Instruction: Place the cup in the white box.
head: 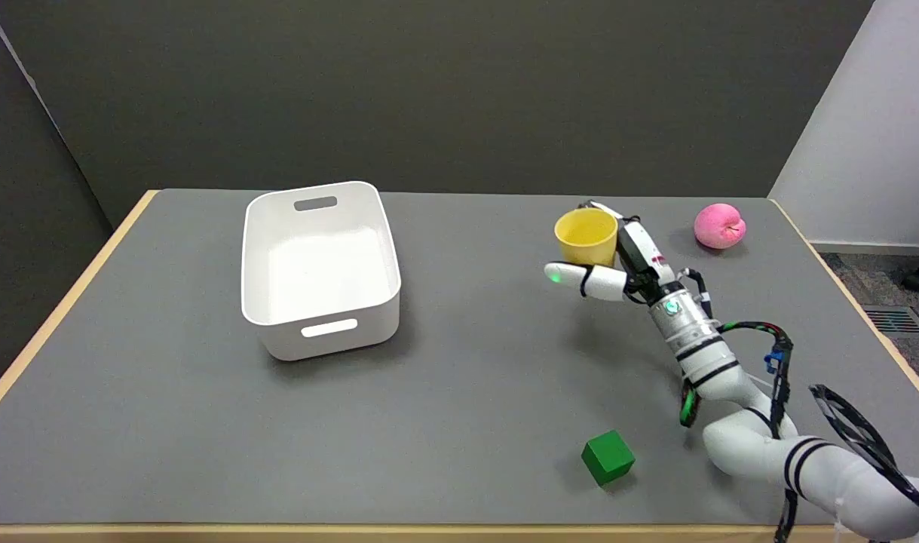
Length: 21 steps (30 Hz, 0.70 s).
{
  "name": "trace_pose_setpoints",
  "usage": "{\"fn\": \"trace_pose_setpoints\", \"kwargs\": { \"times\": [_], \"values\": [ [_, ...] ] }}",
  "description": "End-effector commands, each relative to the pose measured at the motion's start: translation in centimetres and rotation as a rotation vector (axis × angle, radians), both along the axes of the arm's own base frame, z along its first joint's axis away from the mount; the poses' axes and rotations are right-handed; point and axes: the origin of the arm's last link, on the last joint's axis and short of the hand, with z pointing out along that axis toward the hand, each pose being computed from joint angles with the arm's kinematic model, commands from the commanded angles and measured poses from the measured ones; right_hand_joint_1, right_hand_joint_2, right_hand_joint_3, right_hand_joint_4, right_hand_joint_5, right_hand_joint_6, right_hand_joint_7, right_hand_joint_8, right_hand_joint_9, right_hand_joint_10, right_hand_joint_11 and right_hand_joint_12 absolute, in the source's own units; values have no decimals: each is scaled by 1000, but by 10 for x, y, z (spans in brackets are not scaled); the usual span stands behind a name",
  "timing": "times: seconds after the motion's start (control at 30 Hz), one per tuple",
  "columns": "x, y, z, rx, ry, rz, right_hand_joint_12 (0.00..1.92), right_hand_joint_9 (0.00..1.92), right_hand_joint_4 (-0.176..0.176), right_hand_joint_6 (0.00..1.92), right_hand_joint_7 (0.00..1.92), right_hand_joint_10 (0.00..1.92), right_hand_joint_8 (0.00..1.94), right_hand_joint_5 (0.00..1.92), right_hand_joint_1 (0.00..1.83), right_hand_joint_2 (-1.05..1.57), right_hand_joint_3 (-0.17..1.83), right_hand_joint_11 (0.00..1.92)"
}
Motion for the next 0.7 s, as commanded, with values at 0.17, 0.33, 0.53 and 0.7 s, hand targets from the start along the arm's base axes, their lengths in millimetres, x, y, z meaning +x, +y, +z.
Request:
{"fn": "trace_pose_setpoints", "kwargs": {
  "times": [0.17,0.33,0.53,0.7],
  "values": [
    [57,-76,-97,166,47,51,1921,796,-110,1501,847,1465,1403,586,1179,1129,281,471],
    [68,-92,-131,211,20,51,1921,782,-117,1509,841,1462,1414,574,1177,1145,259,476],
    [84,-106,-160,269,21,55,1921,760,-121,1531,823,1456,1447,549,1167,1184,205,472],
    [98,-114,-186,300,100,51,1921,772,-121,1551,809,1460,1473,533,1157,1213,168,477]
  ]
}}
